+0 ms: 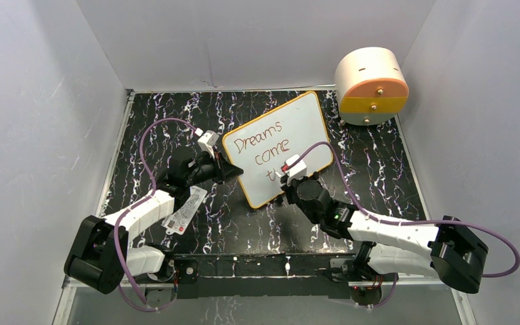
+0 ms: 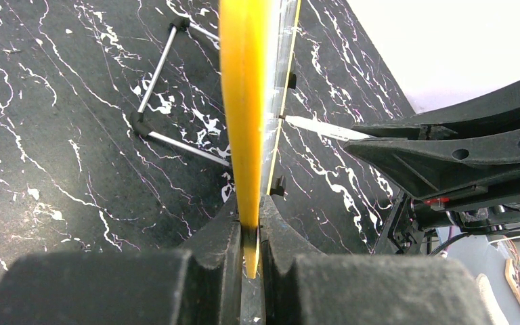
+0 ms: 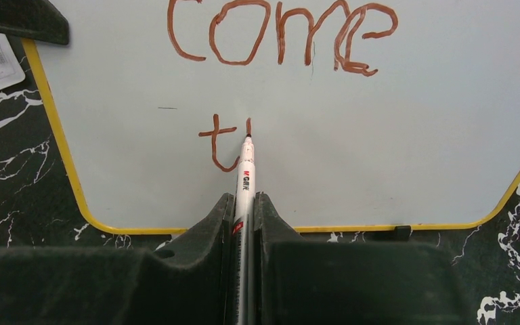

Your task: Write a sentence on the whiteboard

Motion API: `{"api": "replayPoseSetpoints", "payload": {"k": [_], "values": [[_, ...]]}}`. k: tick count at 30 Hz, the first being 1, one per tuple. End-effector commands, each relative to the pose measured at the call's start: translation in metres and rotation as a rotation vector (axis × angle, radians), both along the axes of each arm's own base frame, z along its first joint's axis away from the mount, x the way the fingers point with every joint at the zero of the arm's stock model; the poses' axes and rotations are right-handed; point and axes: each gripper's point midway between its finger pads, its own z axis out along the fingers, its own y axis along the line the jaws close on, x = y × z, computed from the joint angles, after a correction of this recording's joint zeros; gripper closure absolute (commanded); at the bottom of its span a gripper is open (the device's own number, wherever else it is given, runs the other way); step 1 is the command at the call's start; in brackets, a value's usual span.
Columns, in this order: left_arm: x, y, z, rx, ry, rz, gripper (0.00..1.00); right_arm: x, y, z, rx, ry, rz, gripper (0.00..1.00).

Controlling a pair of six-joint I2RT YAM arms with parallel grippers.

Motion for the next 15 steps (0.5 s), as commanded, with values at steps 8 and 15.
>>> {"api": "replayPoseSetpoints", "payload": {"k": [8, 15], "values": [[0.008, 0.009, -0.018, 0.086, 0.016, 0.048, 1.00, -0.012, -0.011, -0.021, -0.011, 0.083, -0.001, 1.00], [0.007, 0.008, -0.018, 0.084, 0.017, 0.045, 1.00, -0.012, -0.008, -0.019, 0.009, 0.074, 0.005, 1.00]]}}
